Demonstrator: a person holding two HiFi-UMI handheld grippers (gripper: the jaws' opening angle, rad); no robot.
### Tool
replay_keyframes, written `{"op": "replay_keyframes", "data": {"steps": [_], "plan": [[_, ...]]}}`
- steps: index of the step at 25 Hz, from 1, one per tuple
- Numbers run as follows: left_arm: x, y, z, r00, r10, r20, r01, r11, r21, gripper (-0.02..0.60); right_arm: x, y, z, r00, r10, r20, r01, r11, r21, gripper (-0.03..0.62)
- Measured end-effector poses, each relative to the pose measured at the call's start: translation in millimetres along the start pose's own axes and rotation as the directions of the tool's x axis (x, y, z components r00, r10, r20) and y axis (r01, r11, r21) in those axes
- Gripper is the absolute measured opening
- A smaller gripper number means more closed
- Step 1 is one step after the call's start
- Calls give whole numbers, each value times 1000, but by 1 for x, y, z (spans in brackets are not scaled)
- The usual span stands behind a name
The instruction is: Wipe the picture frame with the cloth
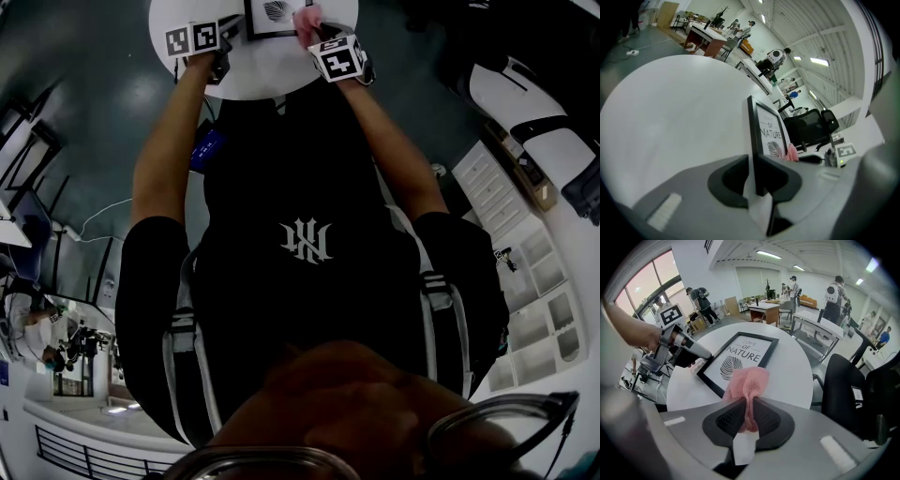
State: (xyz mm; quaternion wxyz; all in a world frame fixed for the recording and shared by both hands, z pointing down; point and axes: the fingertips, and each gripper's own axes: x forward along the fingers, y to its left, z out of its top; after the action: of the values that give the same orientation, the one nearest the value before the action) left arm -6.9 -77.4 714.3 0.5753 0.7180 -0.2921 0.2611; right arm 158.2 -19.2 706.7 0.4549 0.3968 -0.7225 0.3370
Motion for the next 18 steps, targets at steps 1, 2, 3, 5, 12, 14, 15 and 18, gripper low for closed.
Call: {"op": "replay_keyframes", "data": {"steps": [1, 2, 3, 5, 12, 14, 15, 18], "plan": [[0, 0, 0, 1000, 0, 1, 0, 1000, 0, 60, -1, -1, 0, 1000, -6, -1, 6, 1000, 3, 48], [0, -1, 0, 1000, 0, 0, 0, 1000, -1, 58, -3, -2, -1, 1000, -11, -2, 11, 1000, 8, 48], [-1, -1, -1, 1000, 0, -1, 0, 1000, -1, 58, -5, -3, -1, 1000, -16, -4, 16, 1000, 14, 48], [-1, -1, -1, 1000, 0, -4, 0, 1000, -1, 60, -11, -3, 1, 1000, -24, -3, 24, 999, 22, 48], [-10, 1, -5, 999, 21, -24, -21, 1000, 8, 60, -49, -1, 33, 996, -46, 72, 43, 998, 44, 48], [-14, 1, -6, 999, 23, -34, -22, 1000, 13, 60, -63, 2, 48, 994, -43, 105, 38, 998, 42, 48], [-17, -1, -5, 999, 19, -37, -19, 1000, 18, 60, -70, 3, 55, 992, -39, 124, 34, 999, 40, 48], [-30, -15, 6, 1000, -15, -20, 16, 999, 49, 60, -88, 7, 79, 982, -30, 187, 25, 999, 29, 48]]}}
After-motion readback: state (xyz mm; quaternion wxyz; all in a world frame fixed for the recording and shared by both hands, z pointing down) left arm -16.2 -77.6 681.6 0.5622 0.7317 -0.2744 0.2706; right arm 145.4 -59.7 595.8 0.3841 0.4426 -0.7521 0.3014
